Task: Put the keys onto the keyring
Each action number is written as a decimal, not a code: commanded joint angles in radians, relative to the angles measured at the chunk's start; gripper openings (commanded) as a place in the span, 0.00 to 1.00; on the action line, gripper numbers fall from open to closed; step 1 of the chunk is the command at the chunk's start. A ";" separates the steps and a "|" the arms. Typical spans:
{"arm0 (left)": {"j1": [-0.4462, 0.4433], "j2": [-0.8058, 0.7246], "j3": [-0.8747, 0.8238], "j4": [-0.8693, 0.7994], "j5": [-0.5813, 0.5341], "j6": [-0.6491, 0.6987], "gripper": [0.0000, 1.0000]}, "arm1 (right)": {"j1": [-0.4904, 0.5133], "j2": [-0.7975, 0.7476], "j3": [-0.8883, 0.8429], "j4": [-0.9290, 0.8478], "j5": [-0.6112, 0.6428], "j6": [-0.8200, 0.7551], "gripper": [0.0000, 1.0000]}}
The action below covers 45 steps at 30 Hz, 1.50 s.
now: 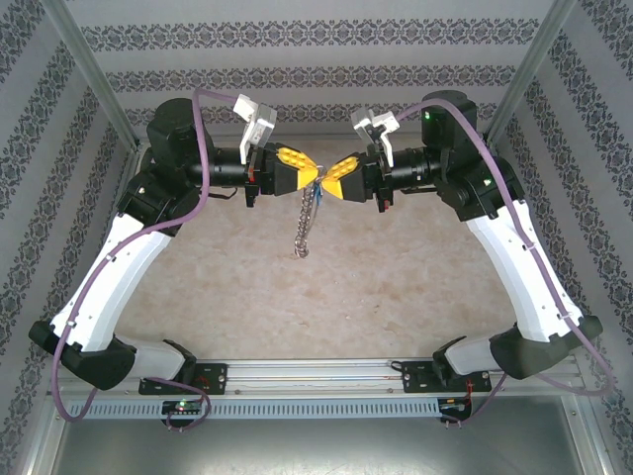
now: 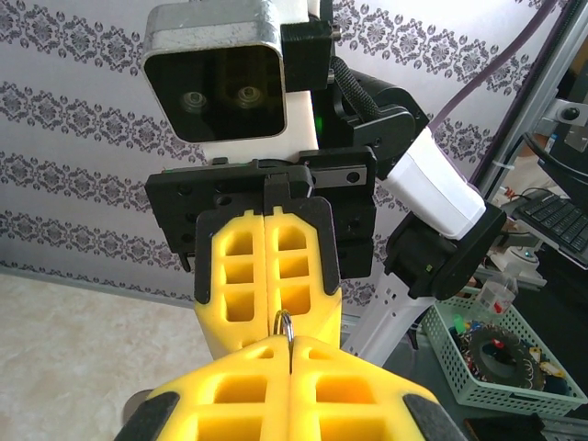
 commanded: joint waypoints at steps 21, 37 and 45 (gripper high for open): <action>0.003 -0.026 -0.042 0.200 0.049 -0.109 0.00 | 0.032 0.049 0.046 0.075 0.023 0.033 0.00; 0.005 -0.018 -0.079 0.380 0.115 -0.283 0.00 | 0.069 0.050 0.040 0.233 0.055 0.108 0.00; 0.004 -0.030 -0.100 0.385 0.117 -0.287 0.00 | 0.066 0.031 0.008 0.361 0.084 0.176 0.00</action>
